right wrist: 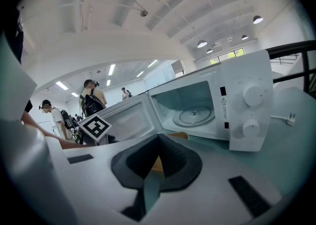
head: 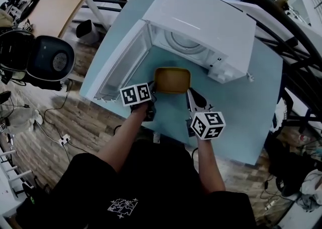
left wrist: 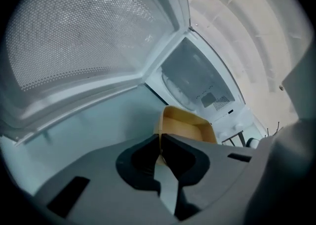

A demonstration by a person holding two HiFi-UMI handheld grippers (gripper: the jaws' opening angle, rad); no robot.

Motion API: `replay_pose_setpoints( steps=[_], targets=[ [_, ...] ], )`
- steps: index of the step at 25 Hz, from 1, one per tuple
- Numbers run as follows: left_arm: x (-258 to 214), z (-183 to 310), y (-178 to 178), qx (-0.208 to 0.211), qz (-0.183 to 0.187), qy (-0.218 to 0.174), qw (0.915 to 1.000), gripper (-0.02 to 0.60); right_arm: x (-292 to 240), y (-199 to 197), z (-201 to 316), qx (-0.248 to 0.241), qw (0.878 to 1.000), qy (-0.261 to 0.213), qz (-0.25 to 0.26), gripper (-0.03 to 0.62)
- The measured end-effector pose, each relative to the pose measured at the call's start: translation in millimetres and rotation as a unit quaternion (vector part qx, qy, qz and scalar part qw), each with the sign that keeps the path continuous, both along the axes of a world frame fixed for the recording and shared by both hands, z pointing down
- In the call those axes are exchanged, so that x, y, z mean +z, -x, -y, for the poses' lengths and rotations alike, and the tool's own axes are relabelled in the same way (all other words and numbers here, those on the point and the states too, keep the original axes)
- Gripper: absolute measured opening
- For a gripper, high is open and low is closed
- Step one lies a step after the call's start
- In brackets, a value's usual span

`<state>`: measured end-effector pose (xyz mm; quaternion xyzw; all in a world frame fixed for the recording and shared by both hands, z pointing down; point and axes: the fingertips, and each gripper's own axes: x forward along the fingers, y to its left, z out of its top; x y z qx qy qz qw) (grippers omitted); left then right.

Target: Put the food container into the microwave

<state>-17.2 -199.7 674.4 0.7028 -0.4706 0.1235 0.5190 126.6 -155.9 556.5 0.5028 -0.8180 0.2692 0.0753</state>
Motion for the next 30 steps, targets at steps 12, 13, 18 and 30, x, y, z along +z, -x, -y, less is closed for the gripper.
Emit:
replay_pose_setpoints(
  steps=[12,13,18,30],
  targets=[
    [-20.4,72.9,-29.2,-0.033,0.021,-0.029,0.9988,0.026,-1.8,1.7,32.7,0.011,1.000,-0.009,-0.002,0.005],
    [-21.9,78.9,-31.2,-0.037,0.024,-0.031,0.9986,0.026,-2.2,2.0,34.2,0.011,1.000,-0.010,-0.002,0.005],
    [-28.9,106.9,-44.1,-0.042,0.034,-0.040,0.9977,0.026,-1.3,-0.5,39.1,0.011,1.000,-0.010,-0.004,0.005],
    [-28.0,158.6,-71.7,-0.053,0.035,-0.054,0.9965,0.028,6.7,-6.9,53.9,0.009,1.000,-0.003,-0.007,0.005]
  ],
)
